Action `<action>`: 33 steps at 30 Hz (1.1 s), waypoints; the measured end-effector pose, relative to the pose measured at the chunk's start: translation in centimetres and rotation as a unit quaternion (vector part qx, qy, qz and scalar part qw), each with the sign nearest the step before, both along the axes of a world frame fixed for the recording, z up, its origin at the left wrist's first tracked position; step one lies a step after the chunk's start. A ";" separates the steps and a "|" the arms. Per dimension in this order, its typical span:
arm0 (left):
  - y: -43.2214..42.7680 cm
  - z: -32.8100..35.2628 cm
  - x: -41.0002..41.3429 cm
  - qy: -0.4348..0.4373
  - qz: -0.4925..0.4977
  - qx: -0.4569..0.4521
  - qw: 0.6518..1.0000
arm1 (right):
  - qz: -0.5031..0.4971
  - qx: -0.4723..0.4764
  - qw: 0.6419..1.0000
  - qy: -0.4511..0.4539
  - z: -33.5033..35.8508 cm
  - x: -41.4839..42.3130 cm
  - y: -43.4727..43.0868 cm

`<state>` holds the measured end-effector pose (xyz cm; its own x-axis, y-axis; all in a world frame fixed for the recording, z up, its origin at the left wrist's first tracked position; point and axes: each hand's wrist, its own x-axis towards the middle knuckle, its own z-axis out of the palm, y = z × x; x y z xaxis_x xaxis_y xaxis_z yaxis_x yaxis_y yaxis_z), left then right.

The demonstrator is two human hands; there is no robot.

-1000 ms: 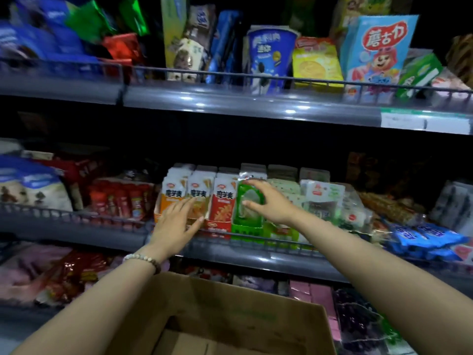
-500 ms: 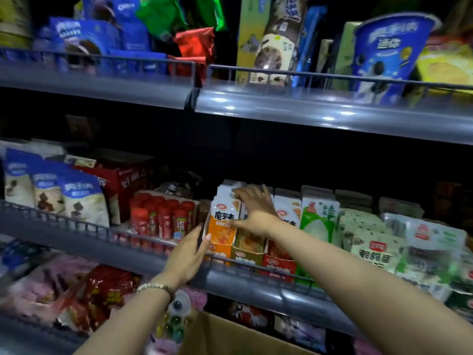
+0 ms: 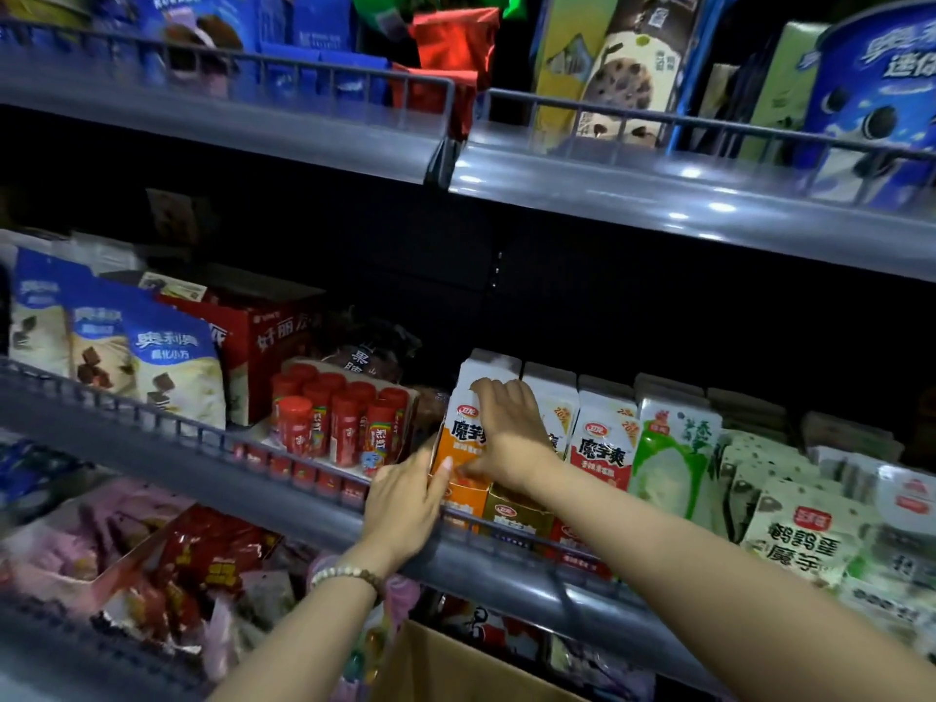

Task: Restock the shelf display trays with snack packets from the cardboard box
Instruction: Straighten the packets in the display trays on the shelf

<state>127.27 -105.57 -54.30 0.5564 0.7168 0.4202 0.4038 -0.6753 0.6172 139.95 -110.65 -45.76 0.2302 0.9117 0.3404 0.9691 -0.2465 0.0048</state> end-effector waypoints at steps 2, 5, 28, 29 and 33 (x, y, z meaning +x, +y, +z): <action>-0.2 0.2 0.0 0.001 0.000 -0.006 1.000 | 0.008 0.044 0.998 -0.040 -0.4 -0.1 -0.2; -0.4 0.4 -0.1 0.005 0.004 -0.014 1.000 | -0.005 0.065 0.996 -0.069 -0.5 -0.3 0.1; -3.3 1.4 0.6 0.143 -0.129 0.173 0.966 | -0.067 -0.086 0.994 0.008 3.2 6.1 -4.0; -3.2 1.2 1.0 0.139 -0.131 0.176 0.966 | -0.063 -0.081 0.995 0.008 3.0 6.0 -4.0; -3.0 0.5 1.6 0.133 -0.110 0.202 0.964 | -0.048 -0.040 0.998 -0.012 2.2 5.4 -3.7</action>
<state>128.83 -108.58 -53.76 0.8032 0.3762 0.4619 0.3303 -0.9265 0.1804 145.32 -114.38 -43.57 0.3110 0.9099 0.2746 0.9402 -0.3367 0.0508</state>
